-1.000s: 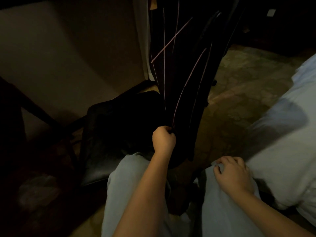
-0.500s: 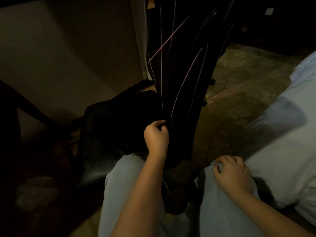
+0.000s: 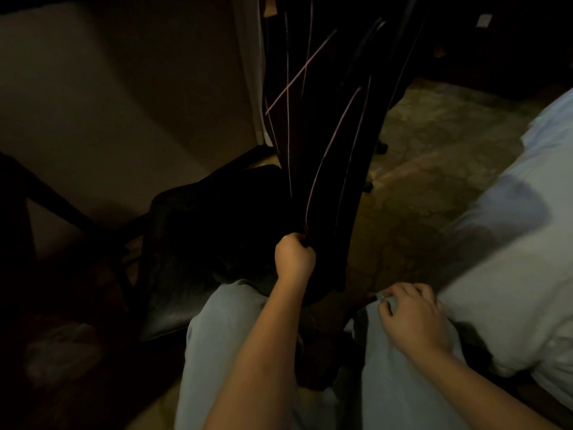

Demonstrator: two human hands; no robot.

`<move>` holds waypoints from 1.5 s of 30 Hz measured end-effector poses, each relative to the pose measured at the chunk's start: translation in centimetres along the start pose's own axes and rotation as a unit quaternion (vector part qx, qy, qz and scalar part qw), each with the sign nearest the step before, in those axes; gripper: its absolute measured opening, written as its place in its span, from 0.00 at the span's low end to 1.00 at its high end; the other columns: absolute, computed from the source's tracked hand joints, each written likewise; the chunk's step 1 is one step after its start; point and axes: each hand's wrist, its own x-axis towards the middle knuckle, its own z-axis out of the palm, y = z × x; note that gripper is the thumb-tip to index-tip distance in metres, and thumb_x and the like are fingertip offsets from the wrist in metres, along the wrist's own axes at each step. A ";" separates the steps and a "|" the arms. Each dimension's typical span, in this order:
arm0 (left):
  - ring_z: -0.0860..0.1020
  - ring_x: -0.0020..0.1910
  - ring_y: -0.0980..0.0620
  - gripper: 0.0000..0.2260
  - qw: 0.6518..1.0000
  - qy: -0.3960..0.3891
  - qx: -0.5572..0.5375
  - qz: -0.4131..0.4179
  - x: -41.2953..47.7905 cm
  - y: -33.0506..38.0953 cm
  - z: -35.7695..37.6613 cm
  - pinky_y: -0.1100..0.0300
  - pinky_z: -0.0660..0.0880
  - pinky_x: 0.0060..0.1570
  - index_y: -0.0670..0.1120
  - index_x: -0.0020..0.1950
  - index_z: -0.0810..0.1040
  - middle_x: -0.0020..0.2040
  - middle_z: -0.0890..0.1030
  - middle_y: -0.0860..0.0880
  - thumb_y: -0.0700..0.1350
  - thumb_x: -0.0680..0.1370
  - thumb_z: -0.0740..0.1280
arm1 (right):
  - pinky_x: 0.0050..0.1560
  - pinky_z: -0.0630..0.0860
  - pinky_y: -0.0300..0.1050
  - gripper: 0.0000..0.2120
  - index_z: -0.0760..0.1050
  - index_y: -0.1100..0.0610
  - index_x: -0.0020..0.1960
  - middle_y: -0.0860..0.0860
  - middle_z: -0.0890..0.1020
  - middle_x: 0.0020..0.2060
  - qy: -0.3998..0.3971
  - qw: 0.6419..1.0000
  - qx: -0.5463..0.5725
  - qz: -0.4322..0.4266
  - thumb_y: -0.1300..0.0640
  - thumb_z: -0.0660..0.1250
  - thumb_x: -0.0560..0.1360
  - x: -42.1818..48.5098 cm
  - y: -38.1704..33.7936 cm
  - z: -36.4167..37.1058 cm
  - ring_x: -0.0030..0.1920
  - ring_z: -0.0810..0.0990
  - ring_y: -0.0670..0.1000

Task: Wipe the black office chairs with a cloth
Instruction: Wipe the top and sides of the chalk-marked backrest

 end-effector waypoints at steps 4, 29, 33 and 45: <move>0.71 0.30 0.57 0.11 0.998 0.060 -0.013 -0.004 -0.6 0.2 0.1 0.68 0.63 0.26 0.40 0.58 0.79 0.42 0.80 0.46 0.37 0.79 0.62 | 0.63 0.65 0.48 0.14 0.73 0.48 0.62 0.46 0.75 0.61 0.004 1.000 -0.007 0.002 0.47 0.56 0.79 -0.2 0.0 -0.2 0.65 0.65 0.50; 0.71 0.30 0.53 0.07 0.998 -0.039 -0.019 -0.047 0.9 -0.7 1.9 0.62 0.67 0.29 0.38 0.41 0.77 0.34 0.74 0.46 0.35 0.78 0.63 | 0.64 0.65 0.47 0.14 0.72 0.46 0.63 0.45 0.73 0.62 -0.020 1.000 -0.007 0.012 0.47 0.55 0.80 0.5 0.5 0.0 0.65 0.65 0.49; 0.75 0.35 0.50 0.05 0.993 -0.052 -0.068 -0.087 0.8 -0.8 3.4 0.58 0.72 0.33 0.44 0.44 0.76 0.36 0.75 0.48 0.37 0.78 0.63 | 0.64 0.65 0.46 0.14 0.71 0.45 0.63 0.43 0.73 0.62 -0.028 1.000 -0.007 0.009 0.46 0.55 0.80 0.7 0.6 0.1 0.65 0.64 0.47; 0.74 0.33 0.61 0.12 0.982 0.112 -0.150 -0.011 -0.5 -0.7 -0.1 0.72 0.72 0.31 0.42 0.61 0.78 0.39 0.76 0.56 0.35 0.79 0.62 | 0.62 0.66 0.48 0.12 0.73 0.46 0.60 0.45 0.75 0.59 0.000 1.000 0.011 0.007 0.47 0.57 0.79 0.3 1.1 0.1 0.63 0.66 0.49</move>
